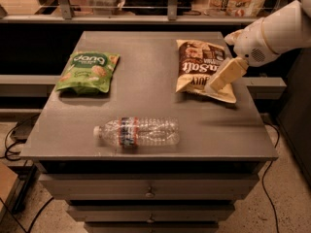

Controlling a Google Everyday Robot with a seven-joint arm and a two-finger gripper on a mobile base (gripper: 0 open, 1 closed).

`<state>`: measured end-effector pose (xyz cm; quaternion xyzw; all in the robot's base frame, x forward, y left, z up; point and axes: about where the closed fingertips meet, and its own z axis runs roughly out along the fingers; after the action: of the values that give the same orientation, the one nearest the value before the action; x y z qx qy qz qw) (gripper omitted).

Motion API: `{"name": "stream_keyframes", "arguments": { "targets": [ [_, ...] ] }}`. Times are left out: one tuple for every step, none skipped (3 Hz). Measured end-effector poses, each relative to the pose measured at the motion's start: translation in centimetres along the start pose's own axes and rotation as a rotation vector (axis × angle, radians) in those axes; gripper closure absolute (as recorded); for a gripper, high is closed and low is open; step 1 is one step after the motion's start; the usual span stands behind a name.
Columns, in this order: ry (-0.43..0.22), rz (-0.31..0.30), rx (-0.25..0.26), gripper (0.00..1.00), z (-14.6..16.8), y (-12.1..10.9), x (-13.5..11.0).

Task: Move brown chip bag near green rice chip bag

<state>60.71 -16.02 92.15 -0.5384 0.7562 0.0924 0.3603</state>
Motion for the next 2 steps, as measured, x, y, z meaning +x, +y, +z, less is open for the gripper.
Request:
{"name": "stream_keyframes", "arguments": {
  "targets": [
    [0.017,0.08,0.009,0.0,4.2,-2.2,1.6],
    [0.042,0.124,-0.006,0.0,6.6,-2.5,2.7]
  ]
}}
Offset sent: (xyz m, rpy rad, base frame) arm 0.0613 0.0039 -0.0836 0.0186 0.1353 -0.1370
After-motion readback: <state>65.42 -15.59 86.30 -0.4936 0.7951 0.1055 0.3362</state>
